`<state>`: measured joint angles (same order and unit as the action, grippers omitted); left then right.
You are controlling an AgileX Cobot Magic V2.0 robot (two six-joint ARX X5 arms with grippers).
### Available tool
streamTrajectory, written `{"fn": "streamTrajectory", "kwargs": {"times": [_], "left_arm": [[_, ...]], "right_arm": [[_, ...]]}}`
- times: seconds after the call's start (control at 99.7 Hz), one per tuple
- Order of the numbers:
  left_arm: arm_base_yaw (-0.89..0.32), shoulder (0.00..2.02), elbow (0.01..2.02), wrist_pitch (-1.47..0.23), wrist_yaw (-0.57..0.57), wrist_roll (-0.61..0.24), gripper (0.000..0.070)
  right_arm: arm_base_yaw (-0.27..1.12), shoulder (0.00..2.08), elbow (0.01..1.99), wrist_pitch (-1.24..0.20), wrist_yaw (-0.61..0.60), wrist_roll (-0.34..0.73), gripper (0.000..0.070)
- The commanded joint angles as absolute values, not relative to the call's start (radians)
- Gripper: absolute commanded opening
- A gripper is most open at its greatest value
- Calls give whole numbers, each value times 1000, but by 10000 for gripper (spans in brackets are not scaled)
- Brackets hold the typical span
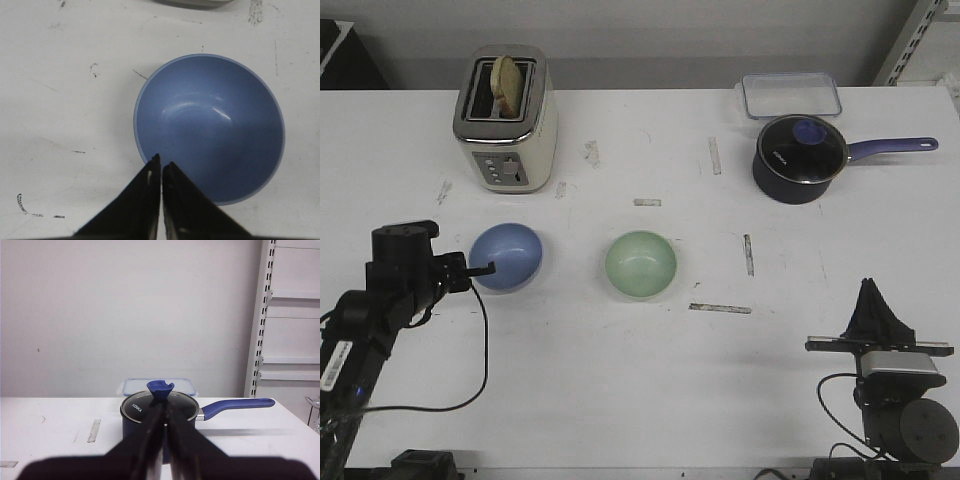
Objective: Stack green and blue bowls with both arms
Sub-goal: 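Move the left gripper down to the light blue bowl's rim, then close the left gripper on the blue bowl's rim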
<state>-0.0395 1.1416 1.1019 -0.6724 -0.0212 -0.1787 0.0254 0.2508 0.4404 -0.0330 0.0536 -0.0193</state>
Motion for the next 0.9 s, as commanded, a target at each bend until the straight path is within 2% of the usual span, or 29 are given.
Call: {"fn": "streamTrajectory", "kwargs": {"times": [0.0, 0.11, 0.341, 0.381, 0.482, 0.542, 0.702, 0.893], "left_arm": [[-37, 1195, 1177, -717, -15, -209, 1], [-30, 1281, 1262, -799, 39, -212, 1], [51, 1422, 1341, -867, 315, -233, 9], [63, 1437, 1341, -868, 319, -252, 58], [94, 1467, 1341, -871, 319, -263, 302], [117, 1479, 1341, -871, 319, -263, 372], [171, 1507, 1341, -868, 312, -248, 464], [191, 1565, 1341, -870, 247, -197, 466]], "right_arm": [[27, 249, 445, -22, 53, -16, 1], [27, 249, 445, -22, 53, -16, 1], [27, 249, 445, -22, 53, -16, 1], [27, 249, 445, -22, 53, -16, 1], [27, 249, 445, -22, 53, -16, 1], [27, 249, 445, -22, 53, -16, 1], [27, 249, 445, -22, 53, -16, 1], [27, 249, 445, -22, 53, -16, 1]]}}
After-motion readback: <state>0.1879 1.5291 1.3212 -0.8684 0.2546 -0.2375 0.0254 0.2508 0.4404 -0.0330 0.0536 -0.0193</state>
